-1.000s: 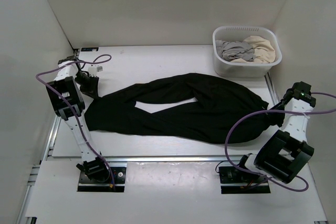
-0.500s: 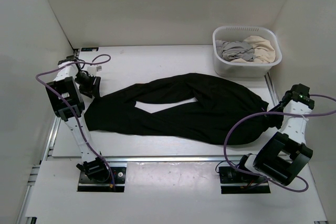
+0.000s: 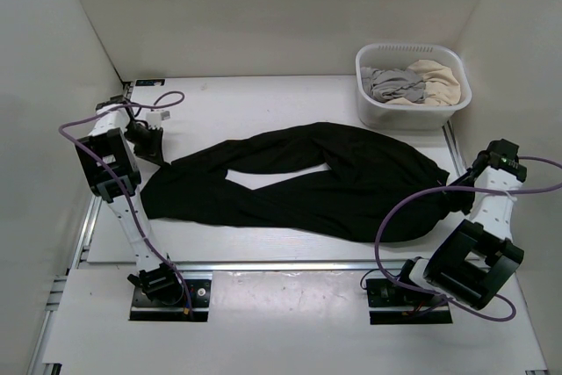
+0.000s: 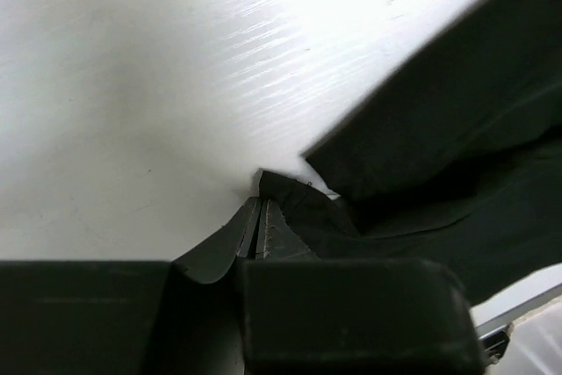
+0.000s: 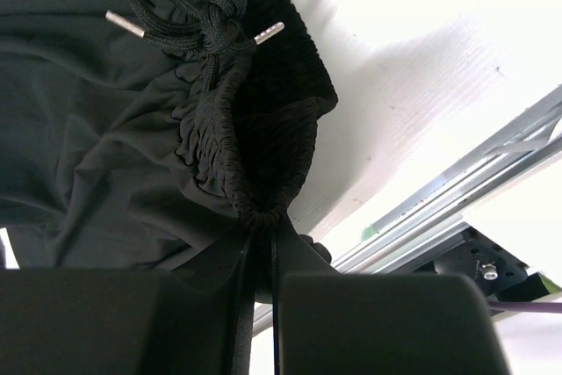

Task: Fold and stack the trousers
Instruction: Flatten the trousers out, then fold the trousers

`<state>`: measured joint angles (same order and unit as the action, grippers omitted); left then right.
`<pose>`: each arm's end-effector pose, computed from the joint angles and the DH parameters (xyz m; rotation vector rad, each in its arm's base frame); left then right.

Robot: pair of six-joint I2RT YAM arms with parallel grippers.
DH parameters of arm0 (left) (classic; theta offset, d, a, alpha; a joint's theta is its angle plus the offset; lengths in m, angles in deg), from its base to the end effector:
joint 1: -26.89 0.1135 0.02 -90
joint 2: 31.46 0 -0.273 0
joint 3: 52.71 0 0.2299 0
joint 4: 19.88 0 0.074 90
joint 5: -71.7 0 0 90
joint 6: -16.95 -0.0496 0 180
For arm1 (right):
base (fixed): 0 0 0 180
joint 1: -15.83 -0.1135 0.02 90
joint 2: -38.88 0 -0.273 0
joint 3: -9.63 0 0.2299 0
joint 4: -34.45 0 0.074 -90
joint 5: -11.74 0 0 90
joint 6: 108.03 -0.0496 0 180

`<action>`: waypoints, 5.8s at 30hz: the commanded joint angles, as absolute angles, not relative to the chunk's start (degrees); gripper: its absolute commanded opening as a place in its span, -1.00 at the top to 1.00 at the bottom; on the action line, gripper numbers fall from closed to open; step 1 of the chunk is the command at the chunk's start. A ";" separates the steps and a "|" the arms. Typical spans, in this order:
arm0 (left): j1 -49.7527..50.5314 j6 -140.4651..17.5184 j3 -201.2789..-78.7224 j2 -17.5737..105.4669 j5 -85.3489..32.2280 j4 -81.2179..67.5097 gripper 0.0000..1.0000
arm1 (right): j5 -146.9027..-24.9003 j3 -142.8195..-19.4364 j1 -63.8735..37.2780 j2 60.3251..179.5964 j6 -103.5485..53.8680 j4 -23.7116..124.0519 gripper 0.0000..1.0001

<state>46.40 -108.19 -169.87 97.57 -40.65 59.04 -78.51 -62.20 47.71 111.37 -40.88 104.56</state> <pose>0.3977 0.1209 0.1584 0.3943 2.9024 -0.5234 0.1771 -0.1099 0.2545 1.2891 2.4929 -0.0313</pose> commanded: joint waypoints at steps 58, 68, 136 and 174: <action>81.37 -139.41 -125.22 56.78 -29.91 52.55 0.72 | -80.38 -43.55 59.34 99.17 -47.55 107.32 0.68; 86.92 -141.69 -126.89 56.96 -24.54 55.18 -0.43 | -76.00 -56.10 53.55 99.70 -47.56 112.85 -0.71; 35.41 -116.56 -169.81 75.42 -18.83 44.30 0.72 | -59.01 -77.32 34.37 126.34 -46.41 95.98 1.00; 38.40 -112.16 -148.16 72.78 -26.03 42.36 0.72 | -65.87 -67.37 36.48 126.50 -54.32 101.36 -0.22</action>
